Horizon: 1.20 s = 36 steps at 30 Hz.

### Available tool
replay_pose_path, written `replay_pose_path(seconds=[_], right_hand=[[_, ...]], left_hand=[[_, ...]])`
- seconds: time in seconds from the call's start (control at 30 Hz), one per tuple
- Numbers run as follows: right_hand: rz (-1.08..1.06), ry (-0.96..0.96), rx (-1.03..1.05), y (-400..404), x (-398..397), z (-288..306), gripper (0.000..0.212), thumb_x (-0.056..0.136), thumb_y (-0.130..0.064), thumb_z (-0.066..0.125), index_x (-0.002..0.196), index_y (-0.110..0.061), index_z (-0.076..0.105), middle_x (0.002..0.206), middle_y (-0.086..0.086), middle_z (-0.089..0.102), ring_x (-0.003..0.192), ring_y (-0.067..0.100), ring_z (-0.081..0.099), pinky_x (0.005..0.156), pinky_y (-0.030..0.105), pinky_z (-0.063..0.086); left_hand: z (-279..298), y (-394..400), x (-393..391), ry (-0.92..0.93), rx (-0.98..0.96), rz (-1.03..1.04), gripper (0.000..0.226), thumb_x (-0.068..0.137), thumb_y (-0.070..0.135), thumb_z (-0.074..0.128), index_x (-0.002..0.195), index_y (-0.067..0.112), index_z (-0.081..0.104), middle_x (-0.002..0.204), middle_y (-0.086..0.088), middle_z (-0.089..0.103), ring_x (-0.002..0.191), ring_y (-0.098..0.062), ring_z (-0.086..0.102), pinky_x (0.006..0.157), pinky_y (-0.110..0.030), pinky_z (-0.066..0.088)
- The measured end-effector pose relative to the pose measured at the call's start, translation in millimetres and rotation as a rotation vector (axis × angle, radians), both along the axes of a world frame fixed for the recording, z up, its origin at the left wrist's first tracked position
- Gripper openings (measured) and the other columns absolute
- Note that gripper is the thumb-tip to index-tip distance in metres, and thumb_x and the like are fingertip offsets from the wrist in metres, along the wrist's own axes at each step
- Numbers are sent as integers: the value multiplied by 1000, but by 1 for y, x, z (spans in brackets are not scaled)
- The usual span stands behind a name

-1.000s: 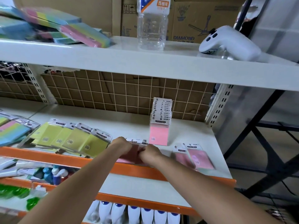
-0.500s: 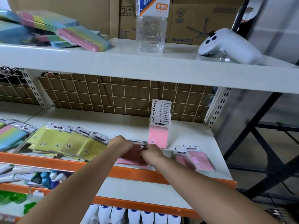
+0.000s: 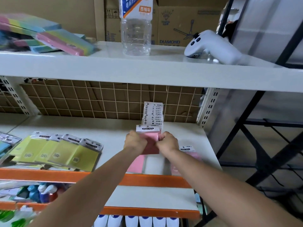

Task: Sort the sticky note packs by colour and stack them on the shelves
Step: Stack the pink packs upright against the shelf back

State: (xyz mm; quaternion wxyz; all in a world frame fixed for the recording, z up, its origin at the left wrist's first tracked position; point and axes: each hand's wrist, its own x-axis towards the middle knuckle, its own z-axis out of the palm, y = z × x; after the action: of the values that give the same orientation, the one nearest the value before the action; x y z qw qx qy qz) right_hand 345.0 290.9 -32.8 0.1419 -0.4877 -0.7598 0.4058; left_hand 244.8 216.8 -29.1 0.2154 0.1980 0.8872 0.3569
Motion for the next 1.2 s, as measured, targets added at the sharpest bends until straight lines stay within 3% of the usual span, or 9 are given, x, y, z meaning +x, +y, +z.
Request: replay_pose_path(seconds=[0.13,0.3,0.43,0.6,0.67,0.77,0.87,1.0,1.2], right_hand=[[-36,-48,19,11,5,-1,13,82,-7,54,85,-19,53,96,6,63,92,26,61,69,24,42],[-56,-79,38,19,5,-5,15,81,-3,52,87,-16,53,89,4,59,91,28,62,68,27,45],[-51,-98,35,20,5,-11,16,80,-2,52,89,-16,52,88,4,58,83,26,60,63,25,42],[-13,-124,54,20,-1,-17,19,80,-1,52,95,-12,52,96,9,61,85,28,57,66,27,41],[13,-137,71,20,-6,-19,21,80,-1,52,99,-11,54,101,11,64,91,30,60,71,29,44],[21,-173,87,18,-10,-22,25,82,-2,52,106,-11,51,107,12,63,97,31,61,75,31,48],[-11,-179,69,18,-13,-24,32,84,-4,54,115,-8,46,112,14,62,101,32,62,76,32,48],[17,-221,86,19,-15,-24,30,85,-7,54,114,-9,46,113,14,63,102,33,62,74,32,47],[35,-284,134,18,-10,-21,35,88,-15,57,120,-9,44,120,14,60,108,33,61,81,34,48]], left_hand=[[-4,6,8,33,94,-43,34,86,9,50,118,2,56,114,-16,62,104,-34,61,81,-31,50],[-11,7,11,33,152,-144,27,77,-2,46,99,3,62,96,-16,68,87,-31,63,63,-26,45],[-19,7,10,20,134,-188,39,78,-1,44,113,8,60,104,-17,65,94,-32,61,69,-25,44],[-22,7,6,40,133,-167,20,77,-4,43,84,9,57,97,-18,65,81,-32,60,61,-25,41],[-21,7,2,67,133,-128,23,77,-3,43,88,7,61,104,-18,59,74,-31,57,62,-25,43],[-20,8,-1,49,41,-113,33,78,0,44,101,7,66,115,-15,49,88,-36,61,80,-36,53],[-23,7,-1,-9,-67,-176,38,82,1,45,113,7,65,113,-15,63,102,-33,60,82,-33,50],[-23,7,-3,-20,-96,-209,37,86,2,43,117,5,63,115,-16,64,108,-32,58,83,-29,46],[-18,0,-9,7,-160,-166,12,85,4,45,77,2,55,93,-22,59,97,-39,57,75,-36,46]])
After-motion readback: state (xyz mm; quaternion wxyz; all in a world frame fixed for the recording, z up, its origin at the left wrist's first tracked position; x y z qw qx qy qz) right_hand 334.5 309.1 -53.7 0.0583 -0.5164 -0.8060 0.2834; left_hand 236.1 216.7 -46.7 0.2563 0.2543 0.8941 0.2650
